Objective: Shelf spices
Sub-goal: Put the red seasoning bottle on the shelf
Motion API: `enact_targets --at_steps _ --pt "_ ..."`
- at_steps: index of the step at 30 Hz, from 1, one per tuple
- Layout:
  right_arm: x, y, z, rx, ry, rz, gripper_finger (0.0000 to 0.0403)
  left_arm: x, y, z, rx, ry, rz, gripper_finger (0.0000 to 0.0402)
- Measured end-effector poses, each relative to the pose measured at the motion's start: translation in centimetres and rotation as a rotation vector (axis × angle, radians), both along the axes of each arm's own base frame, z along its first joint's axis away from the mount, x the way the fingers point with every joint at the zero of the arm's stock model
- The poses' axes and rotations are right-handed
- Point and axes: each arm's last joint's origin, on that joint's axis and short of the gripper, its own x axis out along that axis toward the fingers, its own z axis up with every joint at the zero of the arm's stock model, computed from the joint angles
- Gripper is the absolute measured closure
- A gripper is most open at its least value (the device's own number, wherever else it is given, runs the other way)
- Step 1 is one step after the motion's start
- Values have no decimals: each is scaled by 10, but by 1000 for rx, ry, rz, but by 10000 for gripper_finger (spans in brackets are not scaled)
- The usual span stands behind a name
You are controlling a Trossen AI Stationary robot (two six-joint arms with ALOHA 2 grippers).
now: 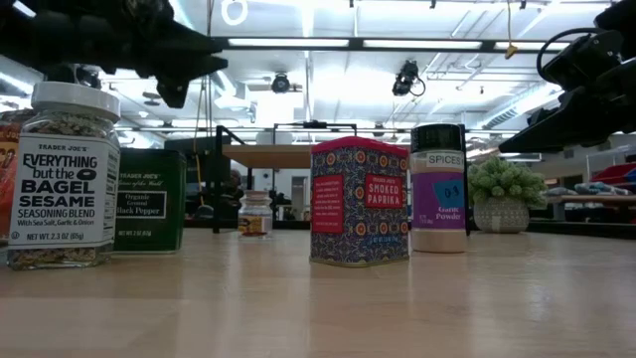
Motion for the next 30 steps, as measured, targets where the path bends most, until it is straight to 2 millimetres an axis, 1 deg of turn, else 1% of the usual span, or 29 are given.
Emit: enact_targets --at_steps 10,15,18,20,24,27,30 --pt "0 0 0 0 0 0 215 7 0 -9 -7 57 -5 260" --pt "0 0 0 0 0 0 215 9 0 -12 -111 70 1 260" --pt "0 0 0 0 0 0 215 11 -3 -15 -153 79 -44 260" --pt "0 0 0 0 0 0 215 15 -5 -12 -160 54 -71 260" --pt "0 0 0 0 0 0 215 21 -8 4 -160 -94 -133 260" --pt "0 0 0 0 0 0 215 22 -8 8 -161 -145 -135 260" --pt "0 0 0 0 0 0 215 25 -7 6 -174 -149 -78 257"
